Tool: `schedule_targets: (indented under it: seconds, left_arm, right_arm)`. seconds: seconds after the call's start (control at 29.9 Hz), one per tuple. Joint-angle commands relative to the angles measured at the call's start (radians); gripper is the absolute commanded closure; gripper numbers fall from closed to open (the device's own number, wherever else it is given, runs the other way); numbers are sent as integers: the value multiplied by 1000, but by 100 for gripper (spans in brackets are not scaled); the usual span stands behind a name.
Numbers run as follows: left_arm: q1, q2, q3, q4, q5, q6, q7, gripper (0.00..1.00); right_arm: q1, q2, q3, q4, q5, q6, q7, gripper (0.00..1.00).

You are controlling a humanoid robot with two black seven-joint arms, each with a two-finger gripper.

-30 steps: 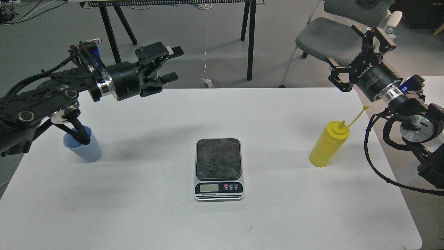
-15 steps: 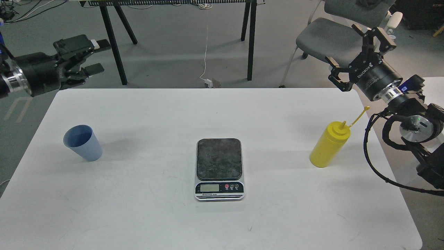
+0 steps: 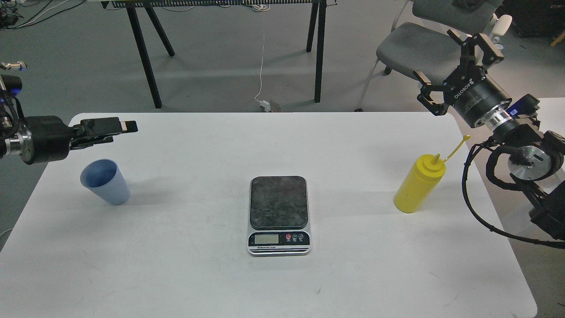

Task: Pour seasoning into cup on scale with both arms
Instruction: 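Reach the left gripper down toward the blue cup, then close the left gripper around the blue cup's side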

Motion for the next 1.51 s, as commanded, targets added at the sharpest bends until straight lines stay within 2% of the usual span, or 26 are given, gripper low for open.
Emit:
schedule_targets:
  seconds: [0.0, 0.43, 0.67, 0.8, 1.07, 1.34, 1.47]
  left_arm:
    - [20, -3, 1, 33, 51, 35, 0, 0]
    - [94, -7, 18, 139, 145, 156, 0, 0]
    - [125, -70, 18, 231, 185, 187, 0, 0]
    - [134, -108, 18, 272, 183, 192, 0, 0]
    - [148, -139, 15, 279, 176, 193, 0, 0]
    - [148, -197, 18, 380, 177, 206, 0, 1]
    - [154, -208, 18, 392, 177, 210, 0, 2]
  right_arm:
    - [0, 0, 0, 2, 0, 0, 0, 1]
    - [0, 23, -2, 2, 0, 0, 0, 1]
    - [0, 24, -2, 6, 0, 0, 0, 1]
    - [2, 23, -2, 12, 0, 0, 0, 1]
    - [0, 23, -3, 15, 0, 0, 0, 1]
    - [0, 23, -3, 15, 0, 0, 0, 1]
    - [0, 23, -5, 14, 0, 0, 0, 1]
